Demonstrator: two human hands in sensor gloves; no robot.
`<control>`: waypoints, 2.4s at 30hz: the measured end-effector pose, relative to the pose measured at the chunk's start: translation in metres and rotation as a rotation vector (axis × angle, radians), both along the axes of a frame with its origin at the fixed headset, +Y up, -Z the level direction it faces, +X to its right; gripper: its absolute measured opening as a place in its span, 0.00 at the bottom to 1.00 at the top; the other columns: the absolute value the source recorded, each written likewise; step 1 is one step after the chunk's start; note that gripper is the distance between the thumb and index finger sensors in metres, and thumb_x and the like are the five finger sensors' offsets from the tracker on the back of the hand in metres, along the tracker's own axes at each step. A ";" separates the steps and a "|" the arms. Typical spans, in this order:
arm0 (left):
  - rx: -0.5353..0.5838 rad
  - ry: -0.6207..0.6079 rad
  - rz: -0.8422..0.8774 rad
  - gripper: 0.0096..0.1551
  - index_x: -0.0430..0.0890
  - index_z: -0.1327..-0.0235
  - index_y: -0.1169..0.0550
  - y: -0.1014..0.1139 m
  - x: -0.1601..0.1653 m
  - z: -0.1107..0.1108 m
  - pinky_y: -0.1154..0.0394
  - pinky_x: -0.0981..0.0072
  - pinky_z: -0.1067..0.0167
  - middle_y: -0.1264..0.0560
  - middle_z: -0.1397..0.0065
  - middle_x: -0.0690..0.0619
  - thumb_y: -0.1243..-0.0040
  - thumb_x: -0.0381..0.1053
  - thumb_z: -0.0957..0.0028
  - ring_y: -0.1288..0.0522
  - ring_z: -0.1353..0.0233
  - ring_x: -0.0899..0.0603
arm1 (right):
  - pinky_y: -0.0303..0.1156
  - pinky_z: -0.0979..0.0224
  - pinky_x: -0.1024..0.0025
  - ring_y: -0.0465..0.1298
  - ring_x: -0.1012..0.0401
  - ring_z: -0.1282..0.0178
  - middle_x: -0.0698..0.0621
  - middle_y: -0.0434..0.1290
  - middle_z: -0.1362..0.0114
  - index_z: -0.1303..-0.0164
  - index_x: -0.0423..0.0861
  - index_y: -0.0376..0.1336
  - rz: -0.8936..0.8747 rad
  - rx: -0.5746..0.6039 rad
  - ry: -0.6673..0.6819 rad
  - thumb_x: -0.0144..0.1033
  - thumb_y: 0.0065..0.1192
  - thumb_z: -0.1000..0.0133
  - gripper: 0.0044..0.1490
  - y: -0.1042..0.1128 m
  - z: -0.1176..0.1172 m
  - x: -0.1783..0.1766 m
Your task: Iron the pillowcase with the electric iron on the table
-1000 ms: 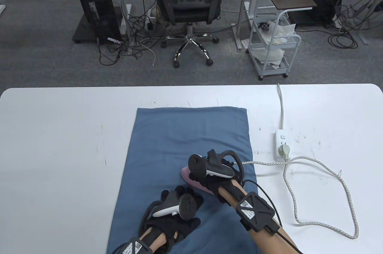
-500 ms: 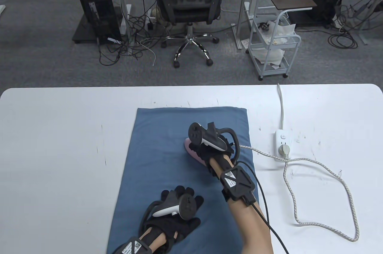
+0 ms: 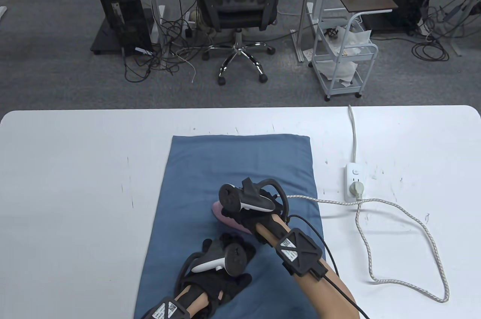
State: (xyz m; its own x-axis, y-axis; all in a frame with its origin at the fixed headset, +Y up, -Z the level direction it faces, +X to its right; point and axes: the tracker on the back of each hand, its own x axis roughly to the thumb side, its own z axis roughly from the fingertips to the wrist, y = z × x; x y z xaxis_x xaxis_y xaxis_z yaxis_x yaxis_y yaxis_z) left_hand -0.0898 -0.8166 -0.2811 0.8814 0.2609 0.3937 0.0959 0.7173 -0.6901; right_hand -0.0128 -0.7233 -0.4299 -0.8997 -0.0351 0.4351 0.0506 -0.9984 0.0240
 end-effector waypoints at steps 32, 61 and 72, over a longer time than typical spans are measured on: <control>0.002 0.000 -0.001 0.43 0.67 0.34 0.79 0.000 -0.001 0.000 0.85 0.30 0.37 0.89 0.29 0.57 0.76 0.70 0.49 0.91 0.28 0.41 | 0.84 0.51 0.65 0.80 0.67 0.69 0.58 0.78 0.59 0.33 0.43 0.62 -0.060 -0.013 0.019 0.57 0.61 0.49 0.41 -0.002 -0.041 -0.052; 0.004 0.000 -0.005 0.43 0.67 0.34 0.79 0.000 0.000 0.000 0.85 0.30 0.36 0.89 0.29 0.57 0.76 0.70 0.49 0.91 0.28 0.41 | 0.84 0.54 0.65 0.80 0.67 0.70 0.58 0.78 0.59 0.32 0.43 0.61 -0.015 -0.037 0.001 0.58 0.60 0.49 0.41 -0.003 -0.038 -0.095; 0.005 0.000 -0.006 0.43 0.67 0.34 0.79 0.001 0.000 0.000 0.85 0.30 0.36 0.89 0.29 0.57 0.76 0.70 0.49 0.91 0.28 0.41 | 0.84 0.58 0.66 0.80 0.68 0.73 0.57 0.78 0.60 0.32 0.40 0.60 0.078 0.029 -0.182 0.58 0.57 0.48 0.43 -0.002 -0.023 -0.026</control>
